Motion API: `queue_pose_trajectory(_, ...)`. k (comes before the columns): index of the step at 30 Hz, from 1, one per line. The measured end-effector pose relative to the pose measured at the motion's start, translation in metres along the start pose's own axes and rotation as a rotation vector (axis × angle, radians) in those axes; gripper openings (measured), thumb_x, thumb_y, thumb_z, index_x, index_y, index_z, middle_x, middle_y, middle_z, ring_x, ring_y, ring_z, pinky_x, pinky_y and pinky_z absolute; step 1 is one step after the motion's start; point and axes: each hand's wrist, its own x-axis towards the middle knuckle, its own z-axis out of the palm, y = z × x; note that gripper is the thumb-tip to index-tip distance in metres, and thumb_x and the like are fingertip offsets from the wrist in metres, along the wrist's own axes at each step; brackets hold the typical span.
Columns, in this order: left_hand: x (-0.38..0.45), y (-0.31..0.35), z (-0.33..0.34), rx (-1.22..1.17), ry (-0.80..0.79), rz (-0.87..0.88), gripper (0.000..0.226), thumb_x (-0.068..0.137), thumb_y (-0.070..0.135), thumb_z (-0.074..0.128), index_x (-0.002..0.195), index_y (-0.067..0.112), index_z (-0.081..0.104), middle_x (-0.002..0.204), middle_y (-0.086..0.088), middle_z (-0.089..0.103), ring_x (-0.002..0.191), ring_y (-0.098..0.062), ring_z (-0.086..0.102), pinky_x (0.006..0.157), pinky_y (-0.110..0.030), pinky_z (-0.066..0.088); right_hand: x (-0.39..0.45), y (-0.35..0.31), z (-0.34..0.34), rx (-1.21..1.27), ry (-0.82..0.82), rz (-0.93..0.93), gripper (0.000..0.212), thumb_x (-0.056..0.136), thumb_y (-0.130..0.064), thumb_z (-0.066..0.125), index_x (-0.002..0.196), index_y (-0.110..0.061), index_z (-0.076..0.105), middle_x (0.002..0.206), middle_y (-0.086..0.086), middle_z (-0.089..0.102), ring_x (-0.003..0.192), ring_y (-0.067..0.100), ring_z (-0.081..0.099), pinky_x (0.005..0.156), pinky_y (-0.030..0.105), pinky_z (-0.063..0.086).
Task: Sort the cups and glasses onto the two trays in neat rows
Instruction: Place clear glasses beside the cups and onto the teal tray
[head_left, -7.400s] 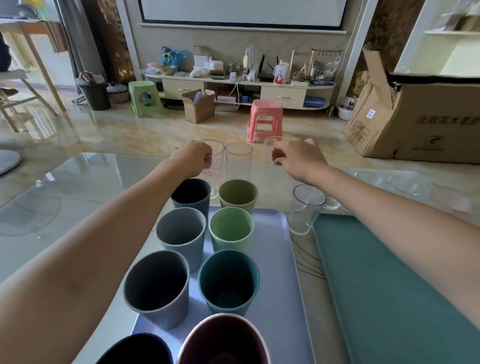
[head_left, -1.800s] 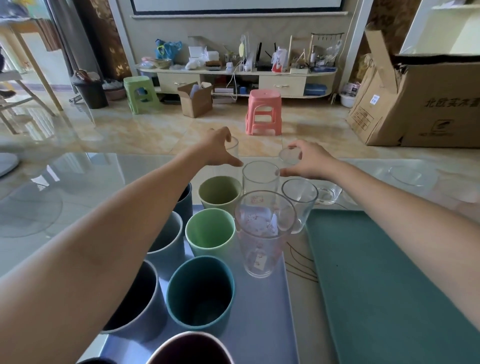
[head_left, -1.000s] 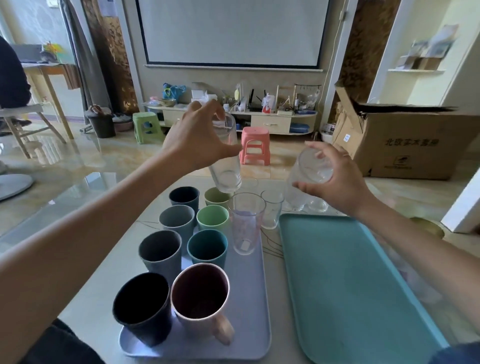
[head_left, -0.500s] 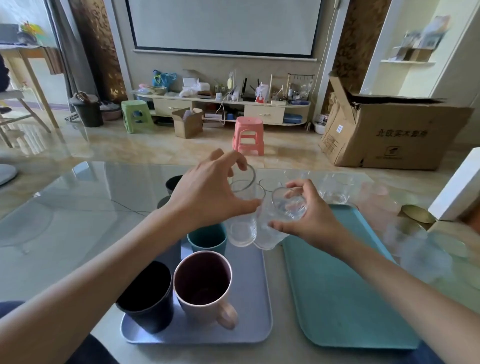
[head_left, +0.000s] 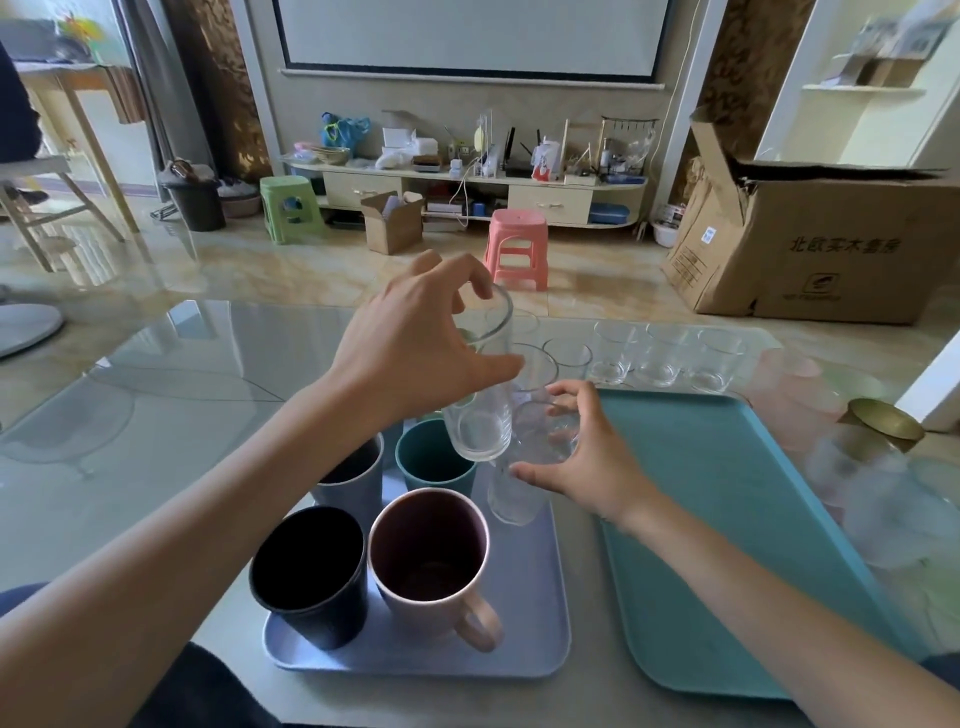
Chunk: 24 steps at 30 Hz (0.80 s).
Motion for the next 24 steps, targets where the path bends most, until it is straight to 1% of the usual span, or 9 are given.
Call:
queue_pose_trajectory(4,0.0,-0.002,-0.003,0.015,0.008,-0.002,0.056,0.058,0.052,0.077,0.105,0.03,0.055,0.1,0.012,0.049,0.076,-0.008,0.052,0.066,-0.027,0.045,0.003,-0.003,0.003,-0.034,-0.022,-0.02,0.083,0.061,-0.03,0.087,0.118,-0.034,0.027,0.123,-0.002,0.04,0.11,0.015,0.051,0.076,0.008,0.038)
queue_pose_trajectory(6,0.0,-0.003,-0.006,0.015,0.02,-0.01,0.055,0.058,0.052,0.077,0.103,0.03,0.055,0.1,0.012,0.048,0.072,-0.004,0.049,0.061,-0.025,0.043,0.004,-0.006,0.003,-0.064,-0.053,-0.019,0.084,0.06,-0.033,0.087,0.118,-0.031,0.026,0.122,0.0,0.04,0.109,0.016,0.051,0.078,0.013,0.04)
queue_pose_trajectory(8,0.002,-0.003,-0.008,-0.009,0.044,-0.02,0.053,0.058,0.051,0.077,0.099,0.03,0.054,0.099,0.012,0.048,0.068,0.002,0.047,0.056,-0.021,0.039,0.004,-0.009,0.005,-0.124,-0.08,-0.042,0.081,0.06,-0.034,0.087,0.112,-0.029,0.024,0.12,0.001,0.041,0.109,0.017,0.051,0.085,0.02,0.041)
queue_pose_trajectory(11,0.002,-0.001,-0.01,-0.036,0.062,-0.026,0.05,0.057,0.05,0.078,0.096,0.03,0.053,0.097,0.011,0.048,0.067,0.004,0.046,0.055,-0.018,0.036,0.002,-0.012,0.011,-0.225,-0.102,-0.081,0.08,0.061,-0.037,0.086,0.106,-0.03,0.02,0.117,-0.002,0.038,0.11,0.018,0.051,0.092,0.029,0.044)
queue_pose_trajectory(14,0.0,0.001,-0.01,-0.021,0.045,-0.008,0.053,0.059,0.051,0.077,0.101,0.028,0.055,0.097,0.012,0.047,0.068,-0.001,0.047,0.056,-0.022,0.036,0.0,-0.018,0.006,-0.237,-0.162,-0.059,0.088,0.059,-0.044,0.085,0.117,-0.028,0.02,0.125,-0.003,0.031,0.121,0.017,0.044,0.102,0.034,0.04)
queue_pose_trajectory(17,-0.002,0.0,-0.011,-0.013,0.055,0.003,0.054,0.058,0.053,0.077,0.102,0.03,0.055,0.097,0.011,0.05,0.071,-0.006,0.049,0.06,-0.025,0.039,-0.006,-0.035,-0.009,-0.103,-0.128,-0.047,0.099,0.052,-0.052,0.081,0.128,-0.029,0.021,0.133,-0.005,0.029,0.125,0.011,0.037,0.103,0.03,0.036)
queue_pose_trajectory(20,-0.002,0.002,-0.014,-0.046,0.088,0.003,0.054,0.057,0.053,0.078,0.101,0.031,0.056,0.096,0.01,0.052,0.07,-0.005,0.049,0.059,-0.025,0.04,-0.014,-0.06,-0.02,0.088,-0.063,-0.113,0.096,0.053,-0.05,0.077,0.133,-0.03,0.027,0.137,-0.007,0.035,0.128,0.009,0.038,0.102,0.024,0.033)
queue_pose_trajectory(22,-0.003,0.008,-0.015,-0.058,0.101,0.025,0.055,0.056,0.054,0.077,0.101,0.031,0.056,0.095,0.01,0.053,0.07,-0.006,0.05,0.061,-0.027,0.043,-0.016,-0.076,-0.016,0.09,-0.117,-0.149,0.094,0.056,-0.048,0.077,0.134,-0.033,0.027,0.134,-0.013,0.037,0.127,0.004,0.037,0.101,0.02,0.03)
queue_pose_trajectory(24,-0.004,0.012,-0.013,-0.072,0.101,0.048,0.053,0.057,0.053,0.077,0.102,0.032,0.056,0.095,0.011,0.053,0.07,-0.001,0.049,0.06,-0.026,0.045,-0.014,-0.085,-0.007,0.094,-0.131,-0.165,0.084,0.06,-0.044,0.08,0.129,-0.031,0.034,0.129,-0.016,0.046,0.122,0.003,0.044,0.101,0.021,0.034)
